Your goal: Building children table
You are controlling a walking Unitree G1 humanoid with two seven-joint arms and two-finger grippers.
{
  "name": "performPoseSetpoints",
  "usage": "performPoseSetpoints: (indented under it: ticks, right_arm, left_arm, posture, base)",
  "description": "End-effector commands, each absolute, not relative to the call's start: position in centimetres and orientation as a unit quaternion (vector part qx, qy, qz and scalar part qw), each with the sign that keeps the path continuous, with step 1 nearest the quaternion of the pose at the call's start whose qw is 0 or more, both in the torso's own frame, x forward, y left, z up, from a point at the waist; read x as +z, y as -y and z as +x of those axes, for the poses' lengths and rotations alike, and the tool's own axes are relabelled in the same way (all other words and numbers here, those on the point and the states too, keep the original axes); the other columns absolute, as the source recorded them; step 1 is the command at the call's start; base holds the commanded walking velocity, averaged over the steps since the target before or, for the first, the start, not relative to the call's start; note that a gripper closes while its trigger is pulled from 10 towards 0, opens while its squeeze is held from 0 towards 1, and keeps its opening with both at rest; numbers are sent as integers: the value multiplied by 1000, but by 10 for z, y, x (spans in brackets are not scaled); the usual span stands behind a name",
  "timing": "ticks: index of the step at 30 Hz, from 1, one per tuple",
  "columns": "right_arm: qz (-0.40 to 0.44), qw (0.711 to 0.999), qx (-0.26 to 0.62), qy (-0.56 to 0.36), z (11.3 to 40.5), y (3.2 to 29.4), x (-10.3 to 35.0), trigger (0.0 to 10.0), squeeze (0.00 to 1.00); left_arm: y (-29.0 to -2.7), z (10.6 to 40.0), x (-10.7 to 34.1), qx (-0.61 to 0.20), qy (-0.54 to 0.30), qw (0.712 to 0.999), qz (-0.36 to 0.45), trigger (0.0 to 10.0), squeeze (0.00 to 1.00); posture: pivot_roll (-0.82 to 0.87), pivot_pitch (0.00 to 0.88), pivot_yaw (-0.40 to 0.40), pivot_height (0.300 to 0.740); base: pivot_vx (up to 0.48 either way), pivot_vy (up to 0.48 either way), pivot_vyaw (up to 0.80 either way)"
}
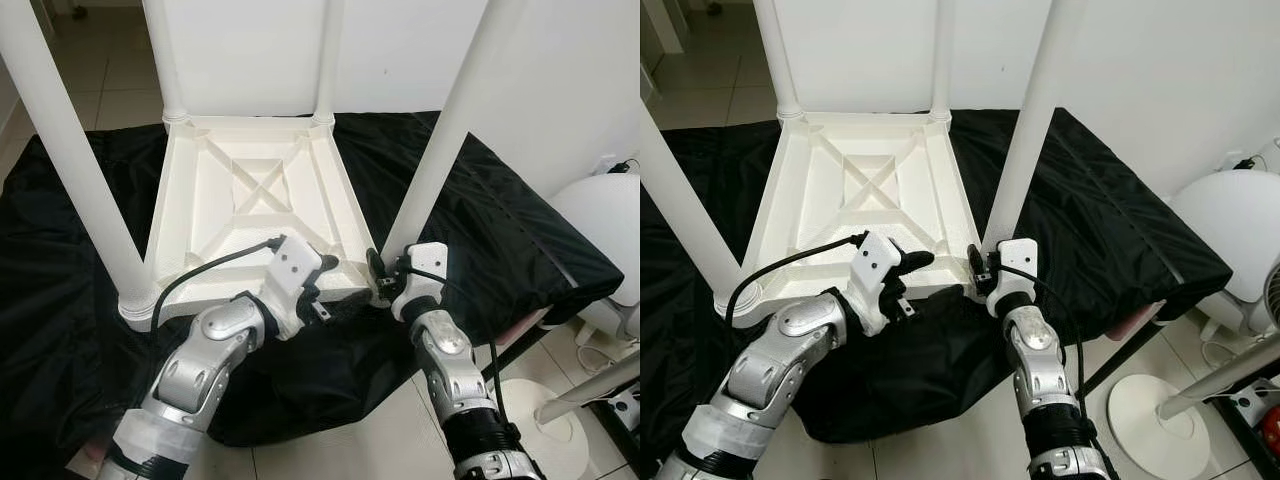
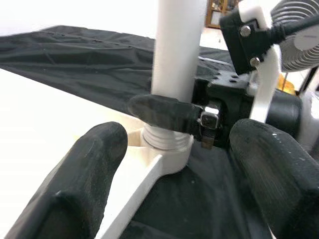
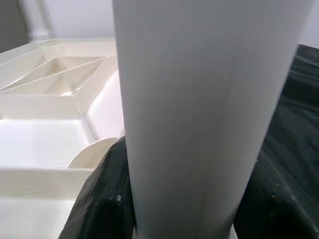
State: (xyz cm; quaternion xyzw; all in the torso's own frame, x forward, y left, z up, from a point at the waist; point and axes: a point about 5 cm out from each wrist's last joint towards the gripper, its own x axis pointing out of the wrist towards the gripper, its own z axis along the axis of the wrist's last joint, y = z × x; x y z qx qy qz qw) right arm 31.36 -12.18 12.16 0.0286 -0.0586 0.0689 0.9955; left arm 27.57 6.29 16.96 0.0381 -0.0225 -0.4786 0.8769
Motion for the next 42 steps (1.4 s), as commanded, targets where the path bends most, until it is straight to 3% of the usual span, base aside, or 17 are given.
performPoseSetpoints:
  ticks: [1, 8, 9, 10, 11, 25, 26, 27, 42]
  right_arm:
    - [43, 998, 35, 24, 308, 123, 108, 10000, 0]
    - [46, 998, 17, 36, 306, 123, 113, 10000, 0]
    - [45, 998, 15, 38, 305, 125, 114, 10000, 110]
    - [45, 998, 15, 38, 305, 125, 114, 10000, 110]
    - [43, 998, 15, 40, 304, 127, 114, 10000, 1000]
    - [36, 997, 46, 51, 306, 140, 124, 10000, 984]
    - [34, 997, 52, 50, 305, 139, 124, 10000, 94]
    - [33, 997, 60, 47, 304, 138, 123, 10000, 0]
    - [-3, 991, 115, 67, 303, 152, 132, 10000, 0]
  left_arm:
    - [-66, 282, 170, -430, 30, 901, 42, 10000, 0]
    - [-67, 284, 172, -419, 37, 907, 36, 10000, 0]
    - [-68, 285, 172, -418, 38, 907, 36, 10000, 0]
    - [-68, 285, 172, -418, 38, 907, 36, 10000, 0]
    - [-68, 286, 173, -413, 41, 909, 36, 10000, 0]
    - [-67, 285, 173, -405, 42, 913, 16, 10000, 0]
    - [-67, 285, 173, -404, 44, 914, 20, 10000, 0]
    - [-67, 286, 173, -401, 43, 915, 23, 10000, 0]
    - [-75, 289, 175, -382, 45, 923, 7, 10000, 0]
  posture:
    - [-16, 11, -59, 740]
    - [-17, 8, -57, 740]
    - [-17, 8, -57, 740]
    - [-17, 8, -57, 740]
    - [-17, 8, -57, 740]
    - [-26, 36, -58, 740]
    - [-26, 36, -58, 740]
    - [-25, 42, -63, 740]
    - [-28, 75, -78, 740]
  base:
    - [0, 0, 0]
    - [0, 0, 0]
    - [0, 0, 0]
    - [0, 0, 0]
    - [0, 0, 0]
    - [0, 0, 0]
    - [0, 0, 0]
    - [0, 0, 0]
    - [0, 0, 0]
